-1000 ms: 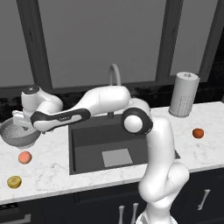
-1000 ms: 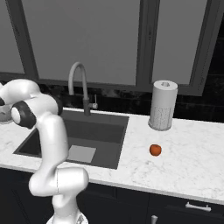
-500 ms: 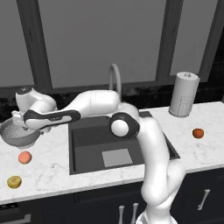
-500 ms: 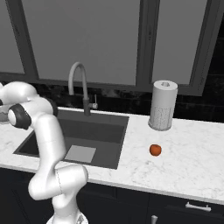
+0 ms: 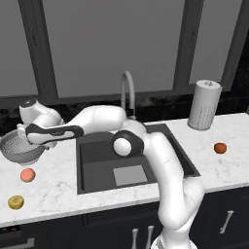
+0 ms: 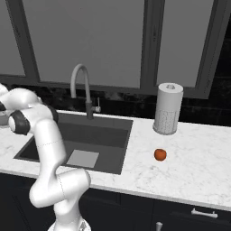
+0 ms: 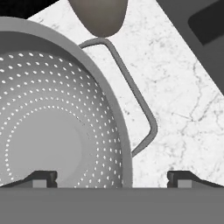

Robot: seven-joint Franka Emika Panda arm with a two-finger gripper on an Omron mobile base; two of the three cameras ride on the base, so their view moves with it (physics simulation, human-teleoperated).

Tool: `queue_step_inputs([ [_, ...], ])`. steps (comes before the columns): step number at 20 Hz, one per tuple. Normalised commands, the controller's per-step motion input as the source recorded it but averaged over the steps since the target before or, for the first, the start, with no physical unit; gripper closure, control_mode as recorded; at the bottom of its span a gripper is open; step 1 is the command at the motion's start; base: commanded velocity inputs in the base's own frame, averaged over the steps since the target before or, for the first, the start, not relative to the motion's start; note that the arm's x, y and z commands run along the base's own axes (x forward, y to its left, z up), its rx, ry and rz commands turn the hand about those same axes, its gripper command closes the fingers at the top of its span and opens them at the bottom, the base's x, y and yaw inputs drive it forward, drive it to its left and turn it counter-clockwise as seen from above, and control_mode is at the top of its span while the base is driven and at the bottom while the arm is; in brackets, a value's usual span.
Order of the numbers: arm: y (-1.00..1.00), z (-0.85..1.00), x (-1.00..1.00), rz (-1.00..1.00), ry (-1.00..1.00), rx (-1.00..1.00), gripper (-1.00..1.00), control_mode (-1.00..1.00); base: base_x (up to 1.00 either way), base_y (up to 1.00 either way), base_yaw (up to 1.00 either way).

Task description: Put the colander in the sink, put the orange, peach, kiwi in the colander, and turn on the sink faucet and pour water over the colander.

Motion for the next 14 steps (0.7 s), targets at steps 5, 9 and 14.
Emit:
queue_step_inputs([
  [5,0.12,-0.16,0.29,-0.02,0.0,0.0,-1.0,-1.0,0.0,0.0,0.0],
  [9,0.11,-0.28,0.05,-0.03,0.04,0.0,-1.0,-1.0,0.0,0.0,0.0],
  [14,-0.07,-0.31,-0.09,-0.07,0.03,0.0,1.0,-1.0,0.0,0.0,0.0],
])
